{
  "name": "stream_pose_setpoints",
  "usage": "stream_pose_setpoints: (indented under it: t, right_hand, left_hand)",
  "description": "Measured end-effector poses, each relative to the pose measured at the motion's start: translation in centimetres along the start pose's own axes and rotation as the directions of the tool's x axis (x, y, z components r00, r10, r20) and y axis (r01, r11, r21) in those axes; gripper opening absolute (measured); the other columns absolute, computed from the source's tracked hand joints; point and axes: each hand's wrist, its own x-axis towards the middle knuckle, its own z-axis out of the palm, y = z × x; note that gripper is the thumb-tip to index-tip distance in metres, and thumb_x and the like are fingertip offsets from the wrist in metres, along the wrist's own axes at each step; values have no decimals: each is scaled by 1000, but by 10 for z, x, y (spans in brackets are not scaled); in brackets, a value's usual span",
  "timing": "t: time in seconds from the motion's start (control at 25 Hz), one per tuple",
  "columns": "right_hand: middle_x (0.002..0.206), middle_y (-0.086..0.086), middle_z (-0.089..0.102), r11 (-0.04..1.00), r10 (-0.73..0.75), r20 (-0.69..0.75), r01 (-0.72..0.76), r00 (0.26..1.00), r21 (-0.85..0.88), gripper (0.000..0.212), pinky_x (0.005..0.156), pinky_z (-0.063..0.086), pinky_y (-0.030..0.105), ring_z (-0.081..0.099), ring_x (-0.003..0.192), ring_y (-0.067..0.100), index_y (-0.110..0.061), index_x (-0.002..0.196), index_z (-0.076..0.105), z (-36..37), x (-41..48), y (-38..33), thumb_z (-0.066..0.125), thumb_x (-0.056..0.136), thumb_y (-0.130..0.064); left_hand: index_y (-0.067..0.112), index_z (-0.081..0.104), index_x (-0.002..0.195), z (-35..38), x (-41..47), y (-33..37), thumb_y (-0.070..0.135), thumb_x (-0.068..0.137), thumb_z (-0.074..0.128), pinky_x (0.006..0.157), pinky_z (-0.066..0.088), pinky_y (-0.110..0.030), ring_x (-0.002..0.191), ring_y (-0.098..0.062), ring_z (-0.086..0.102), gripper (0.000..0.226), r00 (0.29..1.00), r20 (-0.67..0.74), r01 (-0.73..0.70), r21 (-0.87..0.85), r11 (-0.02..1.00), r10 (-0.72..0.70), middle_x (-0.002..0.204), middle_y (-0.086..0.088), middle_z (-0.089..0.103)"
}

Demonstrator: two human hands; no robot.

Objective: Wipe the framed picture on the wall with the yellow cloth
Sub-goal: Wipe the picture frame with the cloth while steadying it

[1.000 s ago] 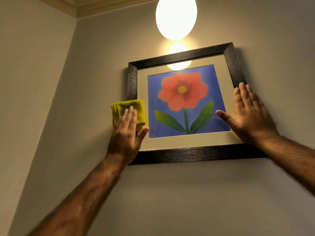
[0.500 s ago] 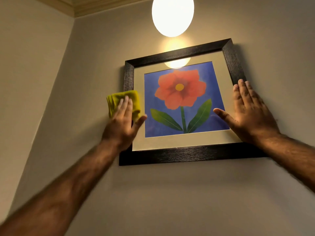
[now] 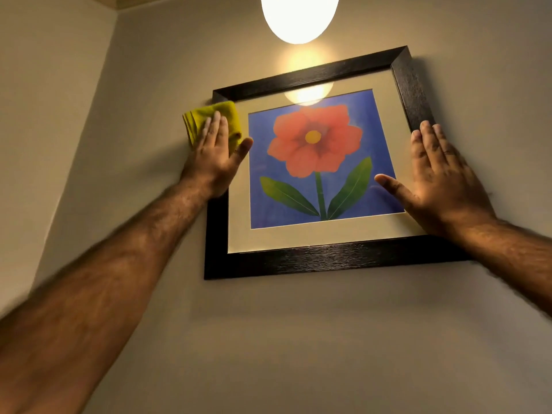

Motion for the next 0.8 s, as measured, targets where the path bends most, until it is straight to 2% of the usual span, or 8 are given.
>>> stream_pose_setpoints:
  t: [0.16,0.28,0.48,0.64,0.8]
  right_hand:
    - [172,11,3,1000,6,-4,-6,1000,17,107,125,5,36,3,159,23,-5,161,8,-1,-2,-1,20,87,-82]
    - [172,12,3,1000,8,-1,-8,1000,19,107,125,5,36,3,159,23,-4,161,8,-2,-1,-2,20,87,-82]
    - [171,13,5,1000,8,-6,-7,1000,24,111,126,10,40,6,159,25,-4,160,9,-1,-2,-1,16,85,-85]
    - [171,13,6,1000,6,-5,-6,1000,18,110,127,10,40,6,159,26,-3,160,10,0,-1,-1,18,86,-84]
    - [171,13,5,1000,4,-14,-3,1000,16,109,126,10,39,6,159,25,-4,160,9,0,0,-2,19,86,-83]
  left_hand:
    - [15,0,162,13,-102,-3,86,82,6,128,0,-33,158,-13,-9,107,997,18,-69,-63,996,71,172,0,-8]
    - [19,-2,161,24,-183,-1,83,86,8,128,3,-33,157,-8,-13,99,997,46,-58,-44,997,60,171,6,-13]
    - [23,-7,161,35,-271,1,76,94,17,127,9,-38,158,-12,-7,89,995,97,-16,-2,1000,16,171,8,-13]
    - [19,-1,162,25,-234,-3,78,92,14,128,5,-33,158,-11,-8,92,995,80,-66,4,998,65,171,4,-10]
    - [14,0,162,4,-111,-5,88,79,4,128,2,-35,158,-16,-7,110,997,79,2,-12,1000,-1,171,0,-8]
